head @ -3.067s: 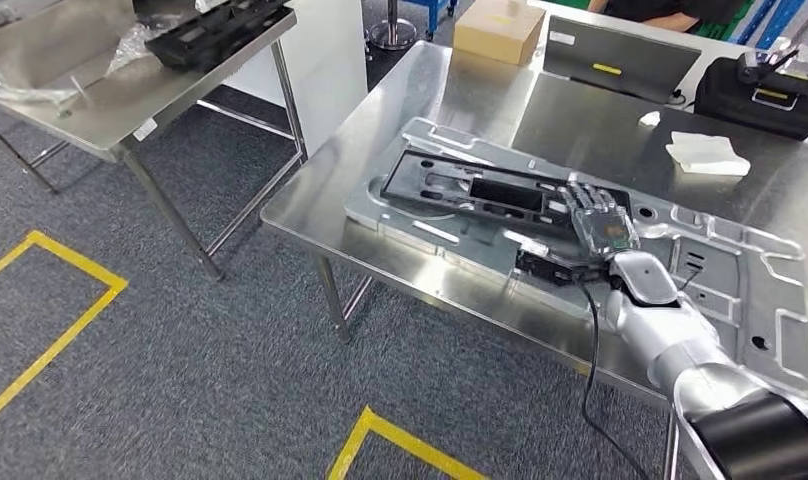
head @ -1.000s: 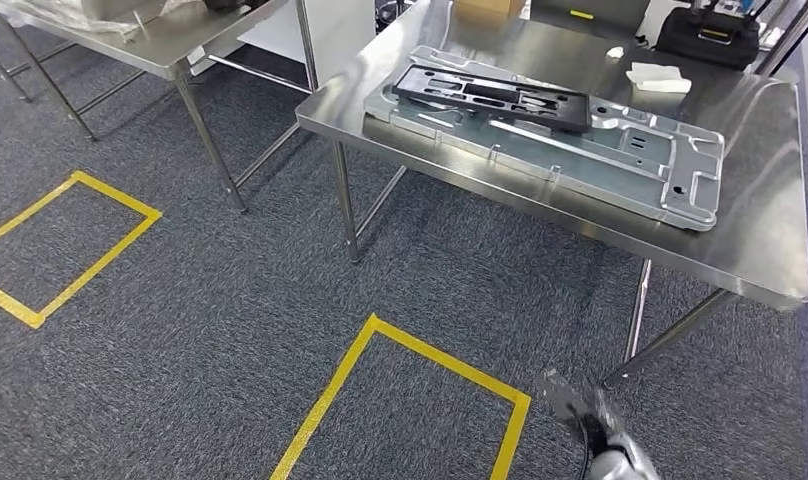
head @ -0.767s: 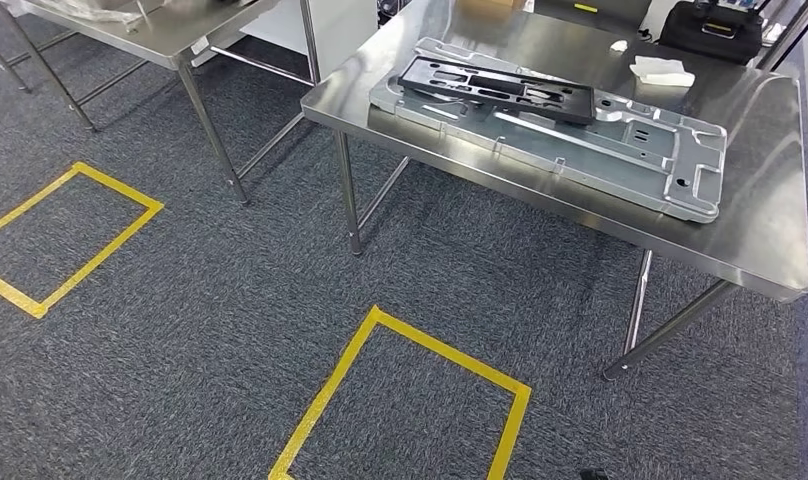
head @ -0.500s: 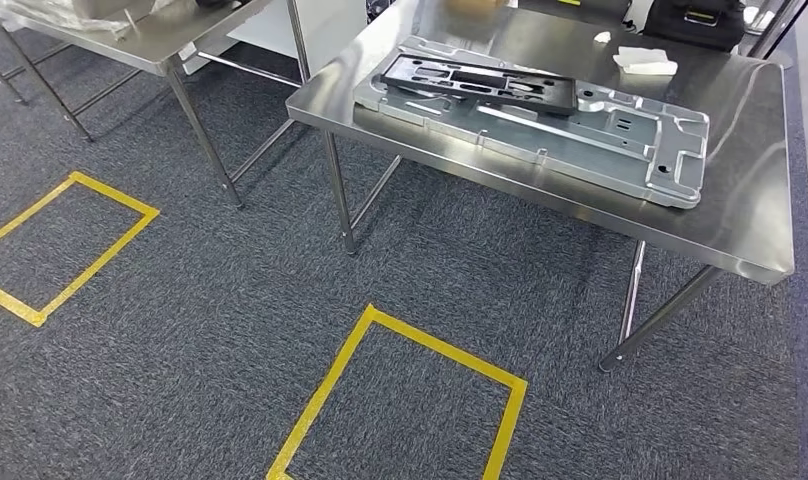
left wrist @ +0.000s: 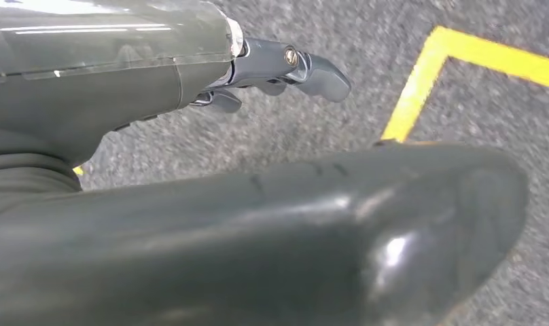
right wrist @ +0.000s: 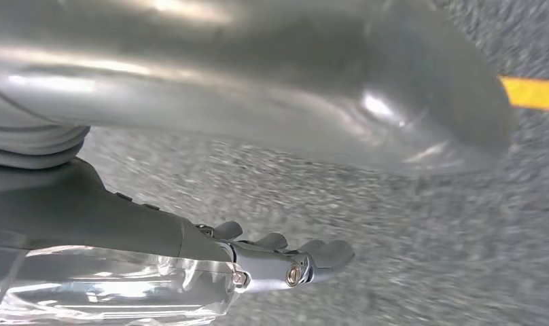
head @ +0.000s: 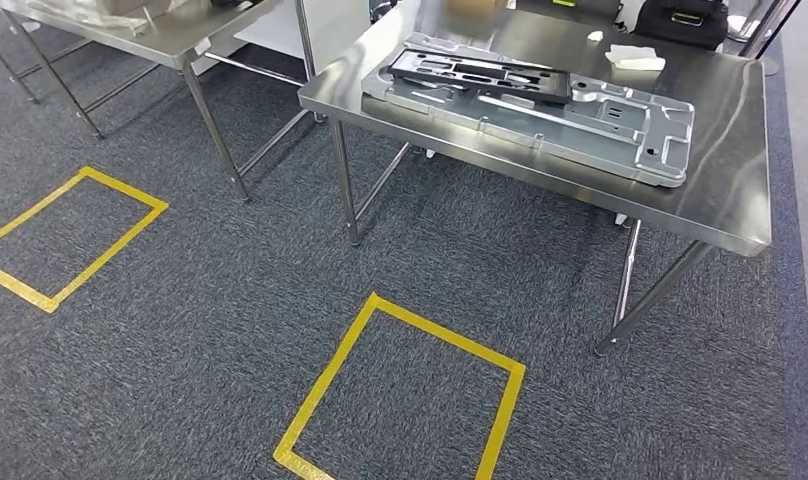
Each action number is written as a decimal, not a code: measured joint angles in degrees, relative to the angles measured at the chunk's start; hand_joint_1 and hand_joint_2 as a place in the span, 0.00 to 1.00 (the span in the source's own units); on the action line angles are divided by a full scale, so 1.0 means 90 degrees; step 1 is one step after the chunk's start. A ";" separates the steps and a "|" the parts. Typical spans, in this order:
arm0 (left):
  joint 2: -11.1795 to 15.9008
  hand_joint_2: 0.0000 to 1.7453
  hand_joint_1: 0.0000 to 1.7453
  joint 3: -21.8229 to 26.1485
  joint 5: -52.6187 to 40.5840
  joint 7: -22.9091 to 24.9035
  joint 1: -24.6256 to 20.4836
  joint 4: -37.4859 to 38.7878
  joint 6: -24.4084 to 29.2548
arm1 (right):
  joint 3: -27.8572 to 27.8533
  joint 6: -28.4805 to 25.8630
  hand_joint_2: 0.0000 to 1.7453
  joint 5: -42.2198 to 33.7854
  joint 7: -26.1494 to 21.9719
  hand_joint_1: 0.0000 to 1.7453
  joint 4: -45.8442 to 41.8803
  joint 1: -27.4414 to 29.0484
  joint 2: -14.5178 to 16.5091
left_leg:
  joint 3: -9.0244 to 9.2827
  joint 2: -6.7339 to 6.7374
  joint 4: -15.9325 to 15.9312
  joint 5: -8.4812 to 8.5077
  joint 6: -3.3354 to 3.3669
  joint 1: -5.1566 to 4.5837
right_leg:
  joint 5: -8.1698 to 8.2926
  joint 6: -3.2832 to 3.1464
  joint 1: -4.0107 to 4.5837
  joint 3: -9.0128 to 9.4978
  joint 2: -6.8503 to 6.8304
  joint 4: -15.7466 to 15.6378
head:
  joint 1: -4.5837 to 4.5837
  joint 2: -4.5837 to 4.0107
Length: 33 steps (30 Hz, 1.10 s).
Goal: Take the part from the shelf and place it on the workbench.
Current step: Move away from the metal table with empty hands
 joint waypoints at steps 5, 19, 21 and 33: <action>-0.0005 0.00 0.00 0.0002 0.0040 0.0013 0.0011 0.0000 0.0039 | 0.0000 -0.0023 0.00 0.0147 -0.0032 0.00 0.0030 0.0013 0.0027 | -0.0550 0.0042 -0.0006 0.0478 0.0109 0.0018 | -0.1519 0.0086 -0.0024 -0.0330 0.0009 0.1643 | 0.0002 -0.0002; -0.0078 0.00 0.00 0.0019 0.0040 0.0033 0.0082 0.0000 0.0172 | 0.0066 0.0129 0.00 0.0331 -0.0165 0.00 0.0038 0.0008 0.0005 | -0.1643 0.0002 0.1422 0.0005 -0.0309 0.0079 | -0.1172 -0.0336 0.0042 0.1448 -0.0056 -0.0314 | 0.0002 0.0000; -0.0078 0.00 0.00 0.0017 0.0015 0.0033 0.0094 0.0000 0.0175 | 0.0066 0.0126 0.00 0.0326 -0.0248 0.00 0.0038 0.0036 0.0005 | -0.1761 0.0003 0.2012 -0.0219 -0.0364 0.0119 | -0.1106 -0.0323 0.0041 0.1313 -0.0058 -0.0266 | 0.0002 0.0000; -0.0077 0.00 0.00 -0.0002 -0.0083 0.0018 0.0092 0.0000 0.0182 | 0.0068 0.0745 0.00 0.0275 -0.0524 0.00 0.0042 0.0061 0.0016 | -0.0605 0.0029 0.0146 0.0407 0.0002 0.0140 | -0.1490 0.0021 0.0017 0.0735 -0.0004 0.0636 | 0.0002 -0.0001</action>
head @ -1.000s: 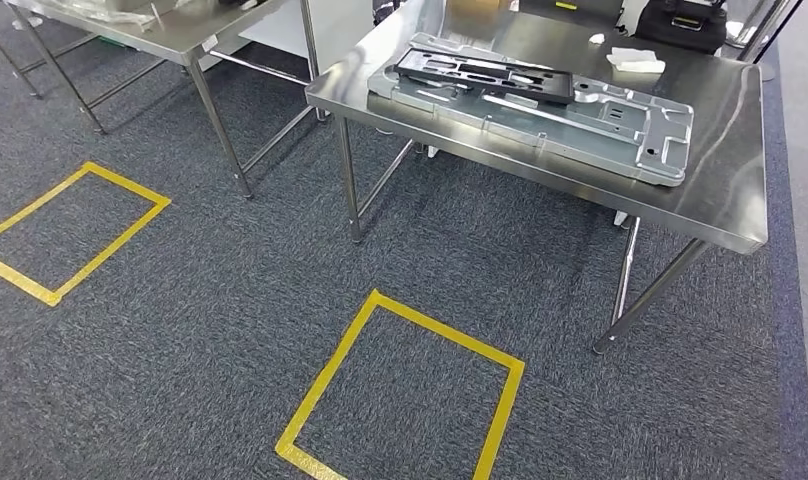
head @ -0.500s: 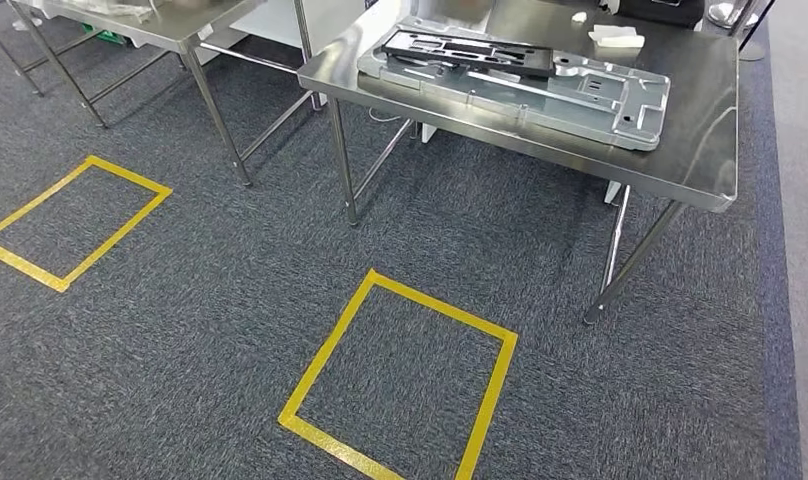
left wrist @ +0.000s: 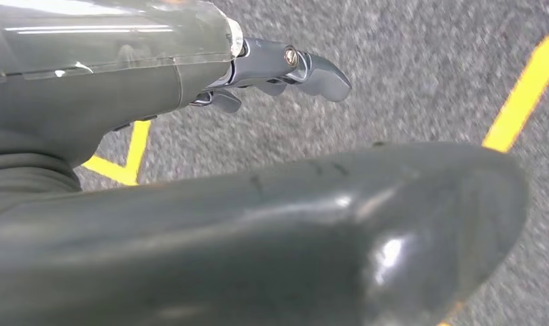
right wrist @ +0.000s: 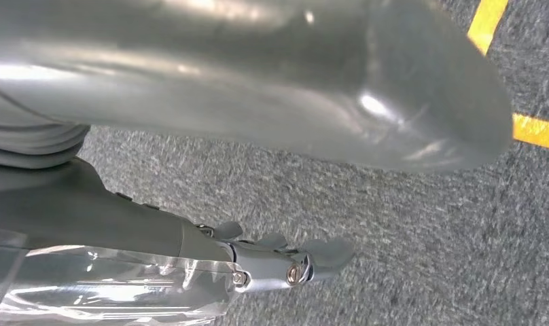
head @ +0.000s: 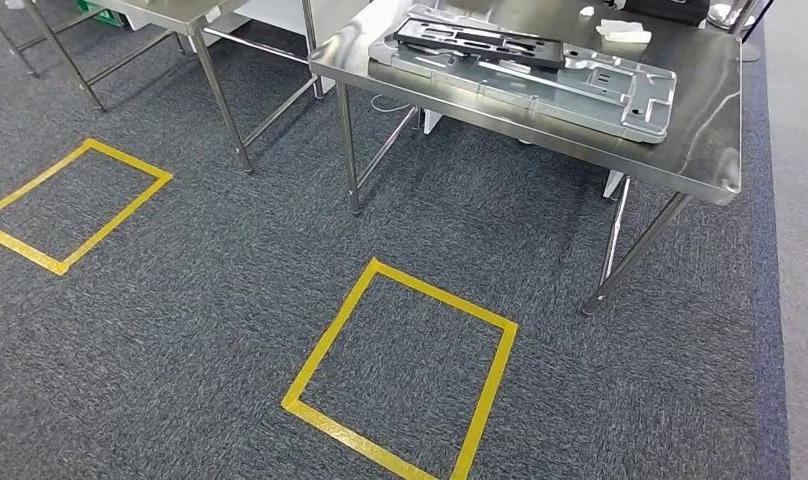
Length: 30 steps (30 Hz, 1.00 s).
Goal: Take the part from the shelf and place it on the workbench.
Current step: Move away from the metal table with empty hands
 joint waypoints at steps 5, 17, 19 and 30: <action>-0.0004 0.00 0.00 -0.0002 -0.0012 0.0026 0.0003 0.0000 0.0030 | 0.0000 0.0171 0.00 -0.0016 0.0019 0.00 0.0004 0.0014 -0.0004 | -0.0089 0.0049 0.0036 0.0037 0.0033 -0.0049 | -0.0206 0.0012 0.0001 -0.0398 -0.0004 0.0900 | -0.0001 -0.0001; -0.0014 0.00 0.00 -0.0098 -0.0087 0.0089 -0.0064 0.0000 0.0001 | -0.0001 0.0264 0.00 -0.0066 0.0210 0.00 0.0005 -0.0016 -0.0021 | -0.0711 -0.0022 0.1464 -0.0752 -0.0308 -0.0055 | 0.0552 -0.0318 0.0010 0.0253 -0.0014 -0.0755 | -0.0001 0.0001; -0.0009 0.00 0.00 -0.0114 -0.0110 0.0102 -0.0062 0.0000 -0.0030 | -0.0002 0.0261 0.00 -0.0069 0.0230 0.00 0.0005 -0.0008 -0.0021 | -0.0919 -0.0024 0.1955 -0.0861 -0.0341 -0.0023 | 0.0556 -0.0319 0.0011 0.0235 0.0031 -0.0738 | -0.0001 0.0001; 0.0026 0.00 0.00 -0.0150 -0.0135 0.0252 -0.0086 0.0000 0.0004 | -0.0020 0.0368 0.00 -0.0064 0.0229 0.00 0.0005 -0.0005 -0.0016 | -0.0075 -0.0114 0.0055 0.0024 -0.0048 0.0008 | 0.0363 0.0004 -0.0008 0.0028 0.0157 -0.0361 | 0.0001 -0.0001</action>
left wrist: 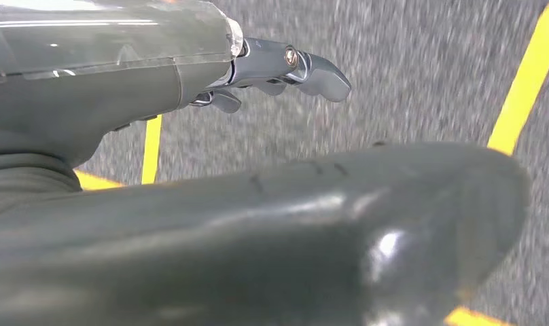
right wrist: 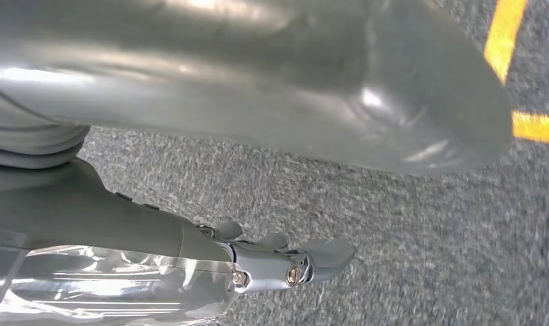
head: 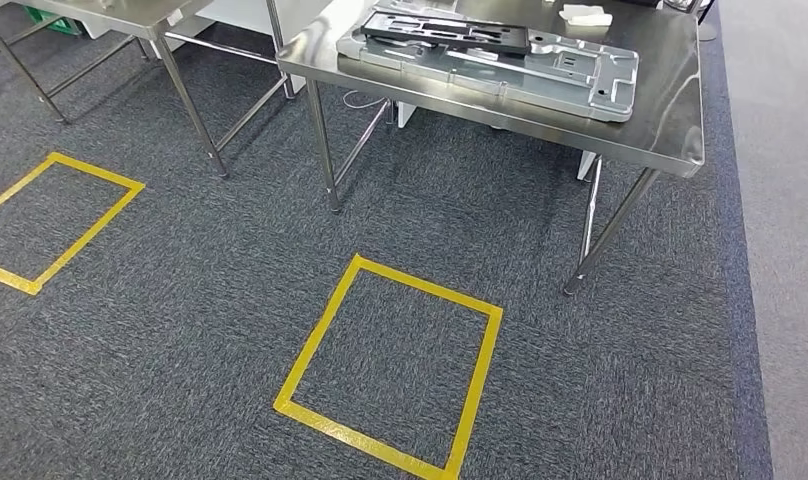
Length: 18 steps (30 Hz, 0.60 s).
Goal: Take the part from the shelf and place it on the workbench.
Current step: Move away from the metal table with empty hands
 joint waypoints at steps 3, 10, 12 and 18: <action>0.0011 0.00 0.00 0.0001 0.0003 0.0007 0.0006 0.0000 0.0021 | -0.0018 0.0035 0.00 0.0007 -0.0010 0.00 0.0000 -0.0005 -0.0001 | -0.0023 0.0085 -0.0022 0.0025 0.0048 -0.0017 | -0.0568 0.0048 -0.0003 -0.0529 -0.0071 0.1116 | -0.0001 0.0001; 0.0009 0.00 0.00 -0.0003 -0.0021 0.0043 0.0013 0.0000 0.0061 | -0.0035 0.0067 0.00 0.0006 -0.0045 0.00 0.0001 0.0013 0.0002 | -0.0025 0.0233 0.0041 -0.0020 -0.0038 -0.0075 | 0.0162 -0.0087 0.0057 0.0134 -0.0322 -0.0214 | -0.0001 0.0002; 0.0010 0.00 0.00 -0.0002 -0.0023 0.0044 0.0010 0.0000 0.0066 | -0.0036 0.0066 0.00 0.0017 -0.0054 0.00 0.0001 0.0017 0.0005 | -0.0020 0.0279 0.0042 -0.0029 -0.0104 -0.0087 | 0.0163 -0.0155 0.0076 0.0138 -0.0293 -0.0289 | -0.0001 0.0001; 0.0011 0.00 0.00 -0.0001 0.0008 0.0044 0.0032 0.0000 0.0095 | -0.0036 0.0049 0.00 0.0059 -0.0056 0.00 0.0002 0.0029 0.0050 | -0.0671 0.0097 0.1539 -0.0876 -0.0292 -0.0038 | 0.0234 -0.0334 0.0023 0.0125 -0.0173 -0.0349 | -0.0001 0.0001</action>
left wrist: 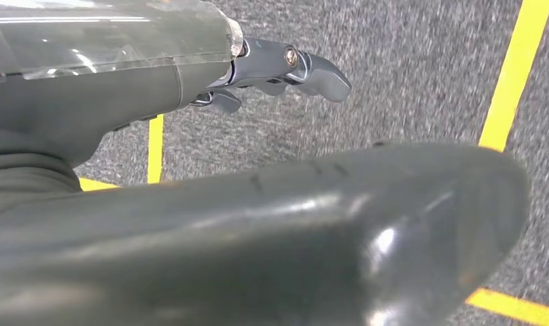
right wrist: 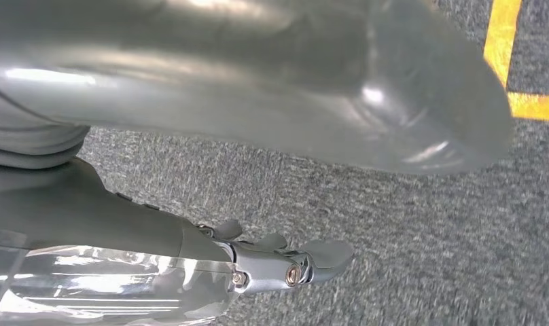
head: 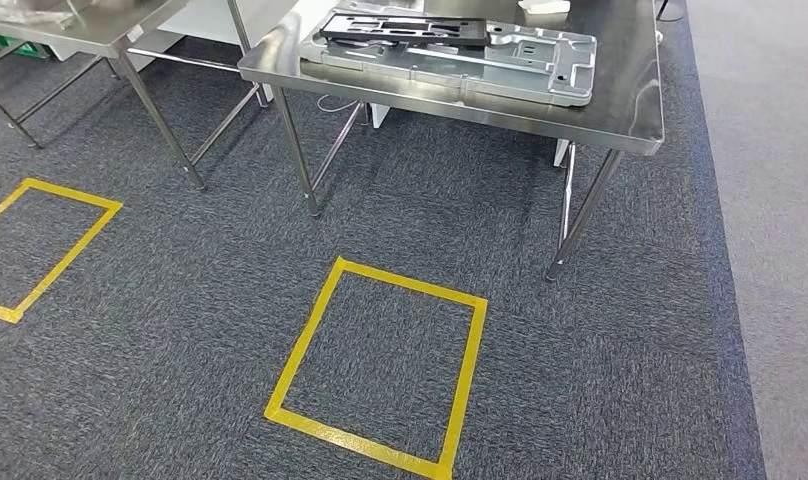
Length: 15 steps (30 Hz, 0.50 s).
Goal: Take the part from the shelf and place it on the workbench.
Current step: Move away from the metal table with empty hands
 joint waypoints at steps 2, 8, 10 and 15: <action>0.0000 0.00 0.00 0.0000 0.0006 0.0000 0.0018 0.0000 0.0021 | 0.0000 -0.0007 0.00 0.0017 -0.0001 0.00 0.0001 0.0006 0.0010 | -0.0178 -0.0004 0.0399 -0.0056 -0.0019 0.0011 | 0.0000 0.0000 0.0002 -0.0004 0.0061 0.0011 | 0.0000 0.0000; 0.0000 0.00 0.00 0.0000 0.0010 0.0000 0.0023 0.0000 0.0060 | 0.0000 -0.0007 0.00 0.0055 -0.0013 0.00 0.0002 0.0001 0.0038 | 0.0391 -0.0024 -0.0779 0.0665 0.0023 0.0025 | -0.0009 0.0016 0.0003 0.0023 0.0169 0.0029 | 0.0000 0.0001; 0.0001 0.00 0.00 0.0000 0.0010 0.0000 0.0023 0.0000 0.0063 | 0.0000 -0.0007 0.00 0.0058 -0.0016 0.00 0.0003 0.0001 0.0043 | 0.0514 -0.0069 -0.1039 0.0750 0.0047 0.0025 | -0.0013 0.0027 0.0003 0.0025 0.0182 0.0033 | 0.0000 0.0001; -0.0011 0.00 0.00 0.0000 0.0006 0.0015 0.0005 0.0000 0.0097 | 0.0001 -0.0008 0.00 0.0063 -0.0026 0.00 0.0006 0.0003 0.0066 | 0.0697 -0.0092 -0.1550 0.0854 0.0270 0.0026 | -0.0176 0.0241 0.0011 -0.0110 0.0199 0.0283 | 0.0001 0.0001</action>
